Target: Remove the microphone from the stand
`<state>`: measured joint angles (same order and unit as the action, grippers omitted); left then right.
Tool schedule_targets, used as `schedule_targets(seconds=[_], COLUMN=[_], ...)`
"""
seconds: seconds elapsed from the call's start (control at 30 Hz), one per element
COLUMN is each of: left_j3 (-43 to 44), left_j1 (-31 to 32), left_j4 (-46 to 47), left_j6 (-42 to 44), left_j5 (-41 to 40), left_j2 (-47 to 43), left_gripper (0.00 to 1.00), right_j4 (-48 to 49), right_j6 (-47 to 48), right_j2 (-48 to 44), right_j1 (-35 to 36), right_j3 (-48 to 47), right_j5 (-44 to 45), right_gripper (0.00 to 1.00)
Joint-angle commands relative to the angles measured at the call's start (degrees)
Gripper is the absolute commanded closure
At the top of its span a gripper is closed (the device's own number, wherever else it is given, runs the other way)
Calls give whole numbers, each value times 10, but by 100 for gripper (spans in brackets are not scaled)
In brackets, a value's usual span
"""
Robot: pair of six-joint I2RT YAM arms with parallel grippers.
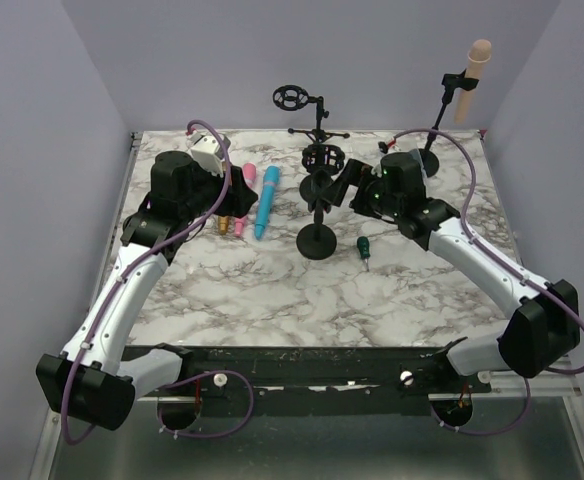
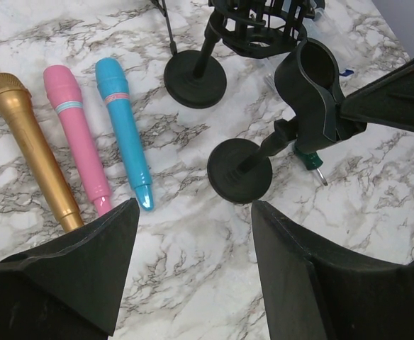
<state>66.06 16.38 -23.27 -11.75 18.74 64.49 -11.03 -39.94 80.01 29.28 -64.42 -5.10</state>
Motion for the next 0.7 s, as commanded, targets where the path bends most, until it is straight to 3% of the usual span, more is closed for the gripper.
schedule_targets(seconds=[0.0, 0.37, 0.53, 0.67], left_j3=[-3, -6, -8, -14], left_j1=[3, 3, 3, 7], left_j4=[4, 9, 12, 19], left_j6=[7, 4, 0, -1], left_j5=[-2, 2, 9, 8], left_j2=[-19, -36, -41, -43], left_gripper=[34, 34, 34, 34], right_j4=[-105, -139, -112, -93], right_j6=[65, 177, 239, 250], right_j2=[-23, -11, 41, 95], right_j1=[2, -10, -50, -119], right_j3=[-62, -242, -317, -390], right_j5=[36, 234, 362, 375], right_gripper=[0, 0, 0, 0])
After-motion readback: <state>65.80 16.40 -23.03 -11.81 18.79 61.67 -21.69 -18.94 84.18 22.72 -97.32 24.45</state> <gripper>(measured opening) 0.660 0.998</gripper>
